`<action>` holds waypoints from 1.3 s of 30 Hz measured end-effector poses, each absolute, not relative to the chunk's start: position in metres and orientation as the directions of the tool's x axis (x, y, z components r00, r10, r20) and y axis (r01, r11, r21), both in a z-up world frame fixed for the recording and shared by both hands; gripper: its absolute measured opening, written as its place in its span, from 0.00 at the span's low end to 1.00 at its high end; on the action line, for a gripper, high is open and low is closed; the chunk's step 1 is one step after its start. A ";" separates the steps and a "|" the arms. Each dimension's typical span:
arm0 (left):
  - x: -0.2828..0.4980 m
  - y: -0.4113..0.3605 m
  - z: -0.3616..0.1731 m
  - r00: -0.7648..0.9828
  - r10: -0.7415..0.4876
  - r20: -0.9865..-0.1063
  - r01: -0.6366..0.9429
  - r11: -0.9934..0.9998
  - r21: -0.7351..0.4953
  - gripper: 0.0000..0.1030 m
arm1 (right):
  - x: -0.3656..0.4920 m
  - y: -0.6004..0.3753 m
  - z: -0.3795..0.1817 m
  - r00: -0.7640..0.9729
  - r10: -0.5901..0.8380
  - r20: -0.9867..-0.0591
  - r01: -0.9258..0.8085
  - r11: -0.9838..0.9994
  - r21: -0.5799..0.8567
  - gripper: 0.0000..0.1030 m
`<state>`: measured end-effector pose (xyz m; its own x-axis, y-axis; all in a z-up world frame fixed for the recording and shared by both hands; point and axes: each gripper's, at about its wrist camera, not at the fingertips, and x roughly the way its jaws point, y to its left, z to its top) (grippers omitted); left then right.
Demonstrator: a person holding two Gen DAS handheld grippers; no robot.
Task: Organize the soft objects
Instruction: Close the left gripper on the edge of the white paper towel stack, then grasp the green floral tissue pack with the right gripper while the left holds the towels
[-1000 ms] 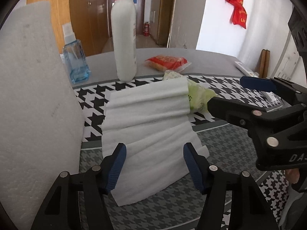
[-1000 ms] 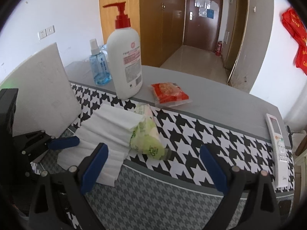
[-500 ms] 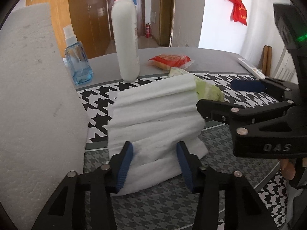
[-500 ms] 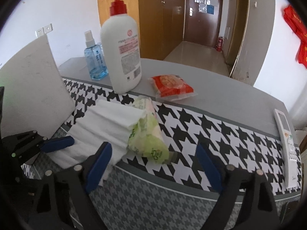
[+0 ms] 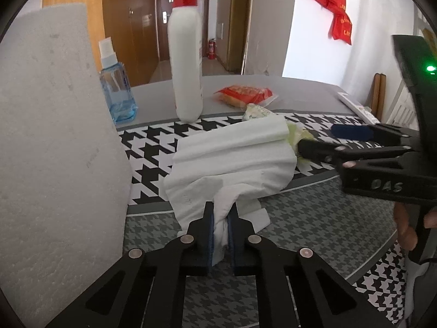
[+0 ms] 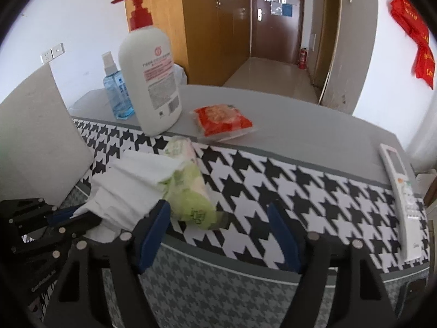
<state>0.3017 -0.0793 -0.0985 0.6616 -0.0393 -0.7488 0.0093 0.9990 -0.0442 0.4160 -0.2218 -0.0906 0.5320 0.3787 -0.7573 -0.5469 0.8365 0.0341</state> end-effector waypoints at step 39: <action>0.298 -0.088 -0.098 0.661 -0.063 -0.748 0.048 0.998 -0.042 0.09 | 0.425 -0.216 -0.091 0.497 0.396 -0.772 -0.564 0.824 0.059 0.07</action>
